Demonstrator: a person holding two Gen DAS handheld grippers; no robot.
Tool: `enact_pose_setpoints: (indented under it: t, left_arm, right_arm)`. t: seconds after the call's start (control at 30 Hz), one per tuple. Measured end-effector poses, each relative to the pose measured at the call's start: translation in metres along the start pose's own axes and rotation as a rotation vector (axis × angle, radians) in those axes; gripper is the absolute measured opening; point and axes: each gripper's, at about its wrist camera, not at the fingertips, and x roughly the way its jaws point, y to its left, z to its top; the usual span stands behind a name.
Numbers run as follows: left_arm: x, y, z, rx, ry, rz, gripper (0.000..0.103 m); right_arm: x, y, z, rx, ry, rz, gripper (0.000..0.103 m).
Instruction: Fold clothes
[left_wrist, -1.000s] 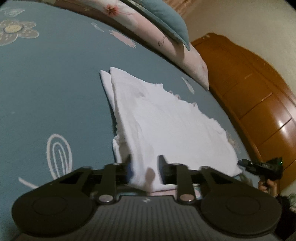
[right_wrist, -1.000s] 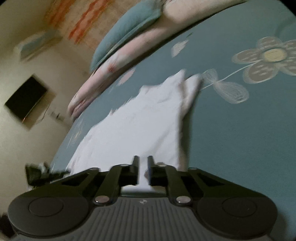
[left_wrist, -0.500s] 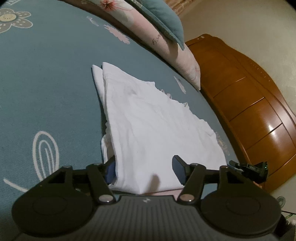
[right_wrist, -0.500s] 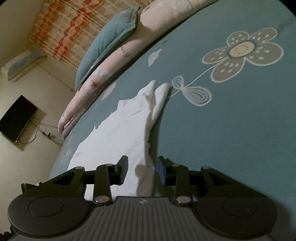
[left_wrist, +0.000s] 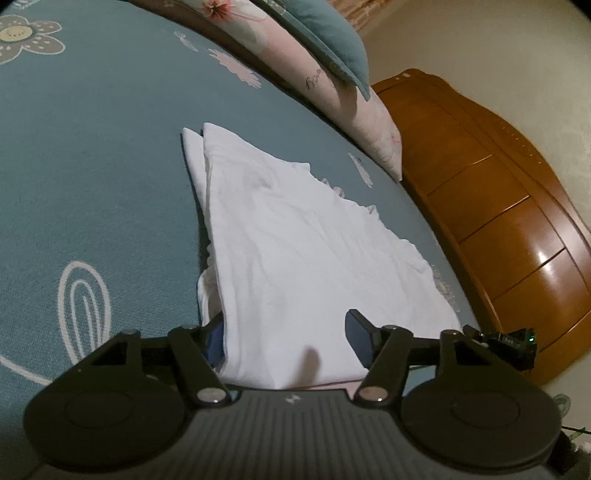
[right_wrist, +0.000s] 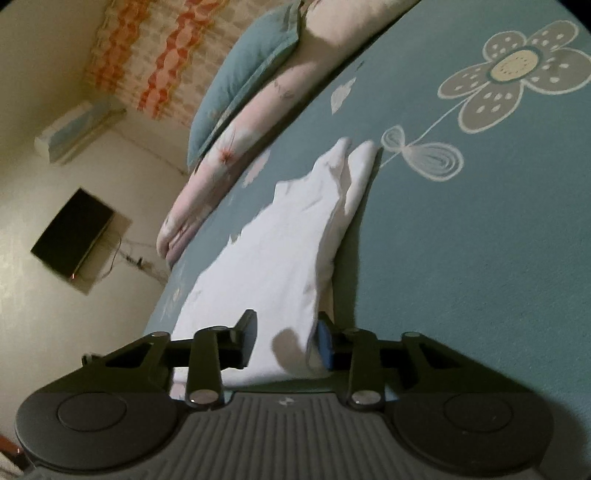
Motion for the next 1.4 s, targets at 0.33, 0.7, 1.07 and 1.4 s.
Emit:
enact_pose_setpoints:
  t: [0.33,0.7,1.07,1.4]
  left_arm:
    - [-0.019,0.001,-0.010,0.006,0.009,0.113,0.003]
    - [-0.024,0.005,-0.016,-0.007,-0.001,0.117,0.003]
    - [-0.051,-0.014,0.002,0.063,-0.018,0.181,0.007]
    - [0.004,-0.057,0.017,0.237,-0.006,0.197,0.025]
  right_arm:
    - [-0.019,0.033,-0.015,-0.144,0.036,-0.147,0.003]
    - [-0.010,0.006,-0.017,-0.034,0.028,-0.173,0.004]
    - [-0.017,0.053,-0.013,-0.241,-0.004,-0.367,0.029]
    - [0.028,0.103,-0.014,-0.388,0.015,-0.294,0.029]
